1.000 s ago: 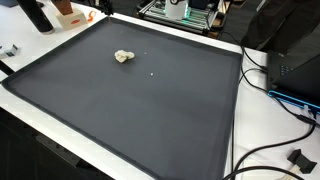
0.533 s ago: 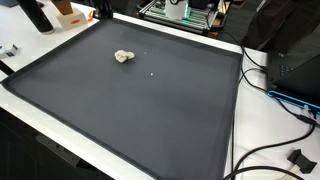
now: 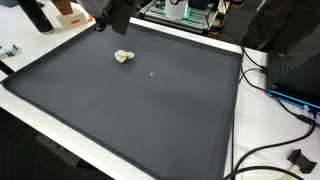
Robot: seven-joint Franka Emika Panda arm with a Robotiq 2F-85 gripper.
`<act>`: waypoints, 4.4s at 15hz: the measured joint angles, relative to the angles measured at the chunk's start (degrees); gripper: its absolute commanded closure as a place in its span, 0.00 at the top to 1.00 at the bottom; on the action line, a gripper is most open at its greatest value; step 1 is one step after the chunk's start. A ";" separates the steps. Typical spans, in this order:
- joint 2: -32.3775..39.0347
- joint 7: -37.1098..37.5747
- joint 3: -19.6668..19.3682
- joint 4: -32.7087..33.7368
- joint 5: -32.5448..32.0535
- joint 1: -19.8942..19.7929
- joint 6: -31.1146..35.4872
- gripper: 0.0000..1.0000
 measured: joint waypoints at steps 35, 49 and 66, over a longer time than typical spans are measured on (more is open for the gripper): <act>4.31 -30.43 0.02 1.77 -3.52 0.29 7.30 0.03; -0.37 -41.90 0.02 -1.52 3.61 -0.21 12.16 0.03; -16.15 -59.45 0.80 -13.57 15.70 -2.17 25.96 0.03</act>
